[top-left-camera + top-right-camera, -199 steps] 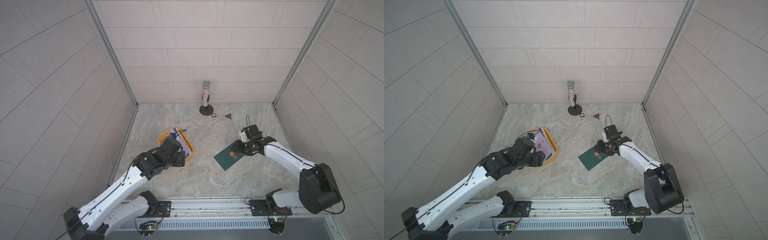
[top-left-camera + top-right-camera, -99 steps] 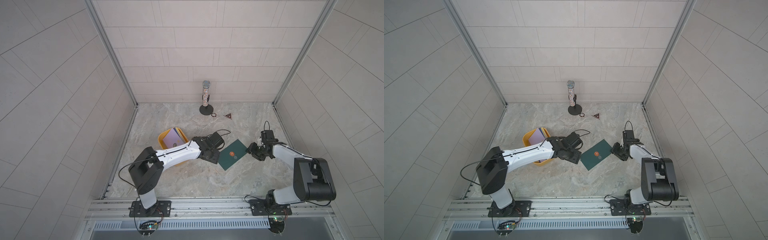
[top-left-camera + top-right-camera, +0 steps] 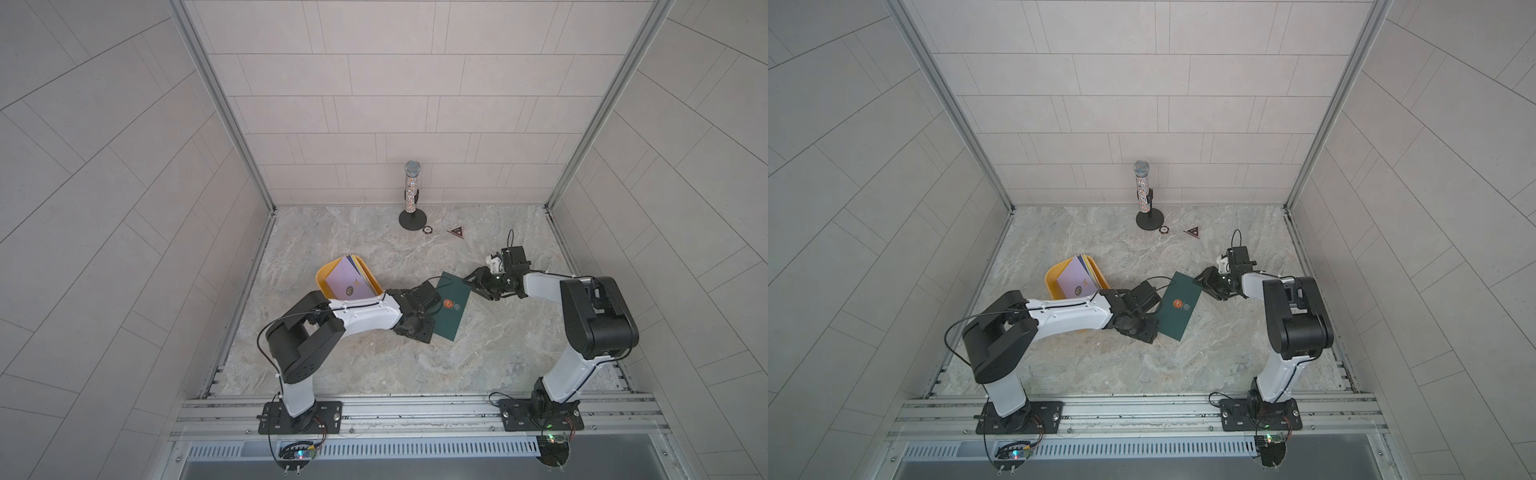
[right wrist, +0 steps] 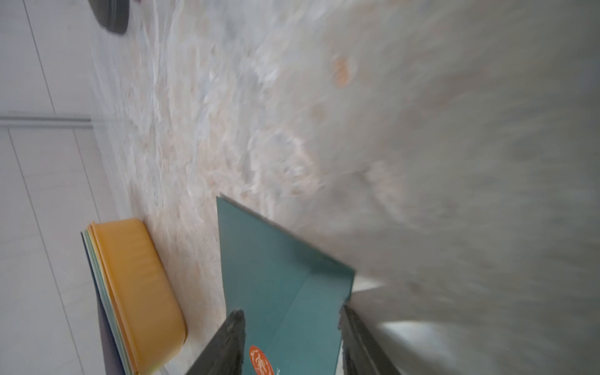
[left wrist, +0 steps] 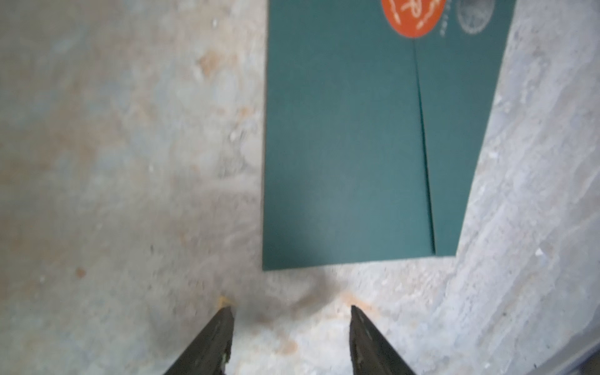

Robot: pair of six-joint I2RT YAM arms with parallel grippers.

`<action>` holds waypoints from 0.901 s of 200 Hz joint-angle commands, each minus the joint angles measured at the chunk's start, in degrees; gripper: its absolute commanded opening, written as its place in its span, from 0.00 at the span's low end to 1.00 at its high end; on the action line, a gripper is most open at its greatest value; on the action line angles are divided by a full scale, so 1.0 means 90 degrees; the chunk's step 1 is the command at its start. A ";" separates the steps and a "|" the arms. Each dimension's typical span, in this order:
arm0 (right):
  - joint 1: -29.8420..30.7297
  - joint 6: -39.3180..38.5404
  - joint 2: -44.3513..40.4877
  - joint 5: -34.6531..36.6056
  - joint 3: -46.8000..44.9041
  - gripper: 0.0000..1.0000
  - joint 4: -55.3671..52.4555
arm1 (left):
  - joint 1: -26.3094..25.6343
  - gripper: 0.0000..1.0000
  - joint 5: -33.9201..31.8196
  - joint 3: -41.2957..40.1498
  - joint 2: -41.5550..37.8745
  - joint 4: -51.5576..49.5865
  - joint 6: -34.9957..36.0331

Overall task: Put the sealed envelopes into the storage box
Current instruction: Move the envelope to the center of the board.

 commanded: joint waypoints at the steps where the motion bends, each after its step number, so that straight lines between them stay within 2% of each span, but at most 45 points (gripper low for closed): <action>1: 0.0420 -0.0042 0.0221 -0.0256 -0.0146 0.52 -0.0468 | -0.0022 0.62 0.0089 -0.0385 -0.0665 0.0263 -0.0302; 26: 0.0747 -0.0231 0.0180 -0.0492 -0.0117 0.52 -0.0529 | -0.0009 0.62 0.0559 -0.0469 -0.0749 0.0516 -0.0335; 42: 0.0788 -0.0269 0.0029 -0.0355 -0.0168 0.51 -0.0653 | -0.0001 0.62 -0.0061 -0.0220 -0.0629 0.0068 -0.0263; 67: 0.0813 -0.0573 -0.0450 0.0573 -0.0287 0.51 -0.1250 | 0.0086 0.64 -0.0767 0.0068 -0.0545 -0.0180 -0.0246; 103: 0.0997 -0.0881 -0.1292 0.1448 -0.0563 0.52 -0.1955 | 0.0083 0.65 -0.1624 0.0284 -0.0410 -0.0500 -0.0198; 135: 0.1527 -0.0838 -0.1965 0.1929 -0.1073 0.52 -0.2025 | 0.0118 0.65 -0.1357 0.0136 -0.0172 -0.0147 -0.0340; 180: 0.1874 -0.0554 -0.1818 0.2027 -0.1358 0.52 -0.1711 | 0.0123 0.64 -0.0940 -0.0065 0.0118 0.0349 -0.0605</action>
